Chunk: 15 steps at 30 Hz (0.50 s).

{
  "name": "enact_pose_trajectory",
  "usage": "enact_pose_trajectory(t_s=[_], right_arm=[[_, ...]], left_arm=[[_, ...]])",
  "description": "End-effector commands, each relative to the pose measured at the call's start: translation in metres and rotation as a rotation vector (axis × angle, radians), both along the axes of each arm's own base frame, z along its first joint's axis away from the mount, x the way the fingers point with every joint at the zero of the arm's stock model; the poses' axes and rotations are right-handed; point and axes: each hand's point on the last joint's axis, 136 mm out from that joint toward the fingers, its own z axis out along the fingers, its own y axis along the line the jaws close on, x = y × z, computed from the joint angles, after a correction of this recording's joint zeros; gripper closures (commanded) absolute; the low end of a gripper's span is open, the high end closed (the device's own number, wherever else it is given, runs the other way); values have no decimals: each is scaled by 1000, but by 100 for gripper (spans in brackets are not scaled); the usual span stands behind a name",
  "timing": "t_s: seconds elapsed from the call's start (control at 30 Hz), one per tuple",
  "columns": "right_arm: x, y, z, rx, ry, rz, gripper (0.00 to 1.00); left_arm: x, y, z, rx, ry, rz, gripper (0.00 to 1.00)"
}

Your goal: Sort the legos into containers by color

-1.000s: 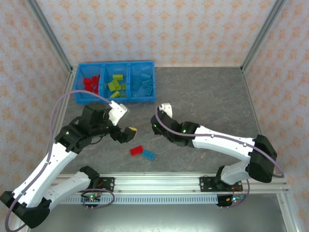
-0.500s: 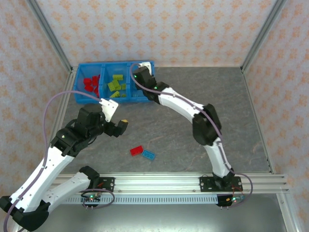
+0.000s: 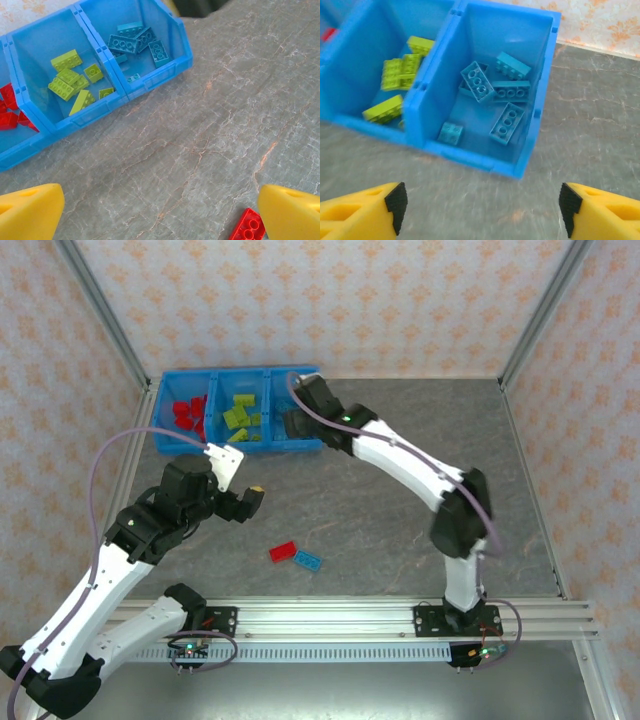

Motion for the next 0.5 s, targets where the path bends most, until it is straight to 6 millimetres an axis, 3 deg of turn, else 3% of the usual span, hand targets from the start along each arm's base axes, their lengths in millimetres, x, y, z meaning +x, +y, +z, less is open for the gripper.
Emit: enact_pose_trajectory(t_s=[0.0, 0.13, 0.27, 0.37, 0.47], right_arm=[[-56, -9, 21, 110, -2, 89, 16], [-119, -29, -4, 136, 46, 157, 13], [-176, -29, -43, 153, 115, 277, 10], [-203, -28, -81, 130, 181, 323, 9], [-216, -28, -119, 56, 251, 348, 9]], left_arm=[[-1, 3, -4, 8, 15, 15, 0], [-2, 0, -3, -6, 18, -7, 0], [-2, -3, -3, -18, 24, -20, 0], [-1, -7, -4, -26, 33, -33, 0], [-3, -12, -6, -37, 53, -62, 0]])
